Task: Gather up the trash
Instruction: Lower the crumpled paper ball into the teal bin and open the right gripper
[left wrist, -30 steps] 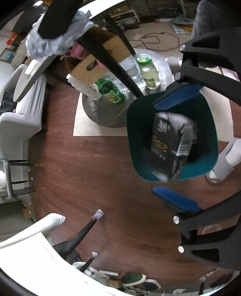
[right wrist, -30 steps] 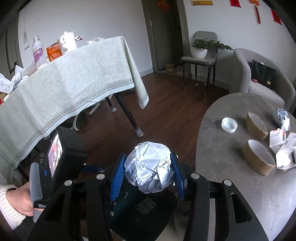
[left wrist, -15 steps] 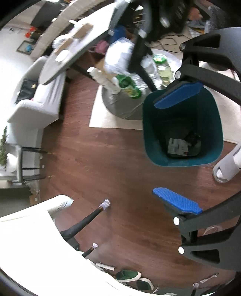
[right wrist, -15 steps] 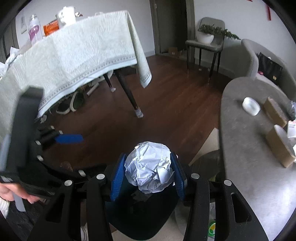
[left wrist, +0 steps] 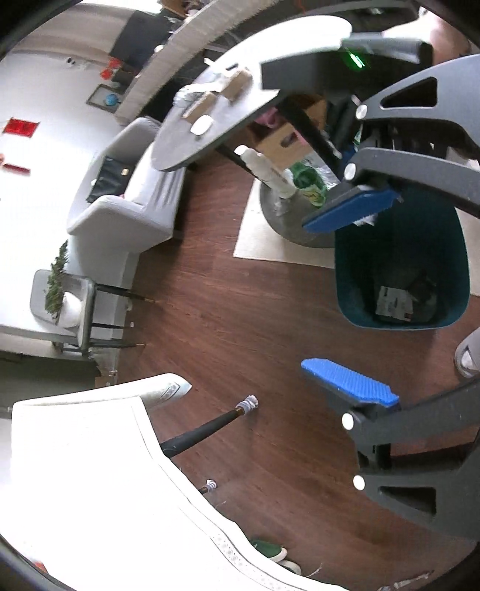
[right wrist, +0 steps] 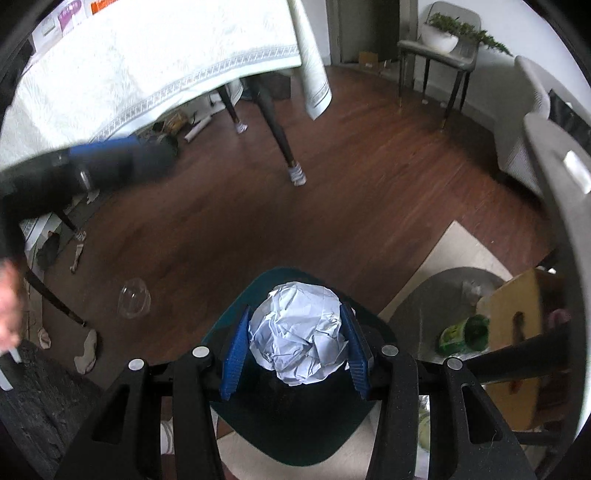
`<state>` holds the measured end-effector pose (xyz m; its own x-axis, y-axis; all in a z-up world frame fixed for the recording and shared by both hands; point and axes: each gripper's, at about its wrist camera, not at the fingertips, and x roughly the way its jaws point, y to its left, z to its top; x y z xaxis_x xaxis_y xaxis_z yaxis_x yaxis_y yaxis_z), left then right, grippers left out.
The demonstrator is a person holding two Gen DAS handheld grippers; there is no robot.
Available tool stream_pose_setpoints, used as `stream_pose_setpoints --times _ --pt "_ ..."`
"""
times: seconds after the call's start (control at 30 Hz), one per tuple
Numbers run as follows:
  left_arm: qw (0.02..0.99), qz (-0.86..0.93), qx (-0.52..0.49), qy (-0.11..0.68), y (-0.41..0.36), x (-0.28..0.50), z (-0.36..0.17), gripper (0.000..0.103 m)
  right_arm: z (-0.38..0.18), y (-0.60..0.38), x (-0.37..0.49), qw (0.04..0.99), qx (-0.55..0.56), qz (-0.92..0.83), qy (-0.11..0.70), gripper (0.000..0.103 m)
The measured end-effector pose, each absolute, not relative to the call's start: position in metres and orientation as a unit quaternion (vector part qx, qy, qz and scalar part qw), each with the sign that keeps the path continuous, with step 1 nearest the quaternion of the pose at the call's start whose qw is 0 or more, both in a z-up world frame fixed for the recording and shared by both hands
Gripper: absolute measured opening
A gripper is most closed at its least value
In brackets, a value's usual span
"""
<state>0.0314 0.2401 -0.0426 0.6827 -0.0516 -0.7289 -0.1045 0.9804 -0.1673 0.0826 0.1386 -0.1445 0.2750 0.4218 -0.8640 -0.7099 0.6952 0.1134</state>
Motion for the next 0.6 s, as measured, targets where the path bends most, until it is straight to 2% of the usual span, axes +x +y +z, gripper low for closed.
stream_pose_setpoints --times 0.43,0.6 --pt "0.928 -0.001 -0.107 0.357 0.241 0.026 -0.016 0.050 -0.221 0.157 0.068 0.728 -0.199 0.355 0.552 0.048" --pt "0.939 -0.011 -0.094 0.331 0.234 0.022 -0.003 0.049 -0.230 0.160 0.062 0.716 -0.201 0.361 0.563 0.049"
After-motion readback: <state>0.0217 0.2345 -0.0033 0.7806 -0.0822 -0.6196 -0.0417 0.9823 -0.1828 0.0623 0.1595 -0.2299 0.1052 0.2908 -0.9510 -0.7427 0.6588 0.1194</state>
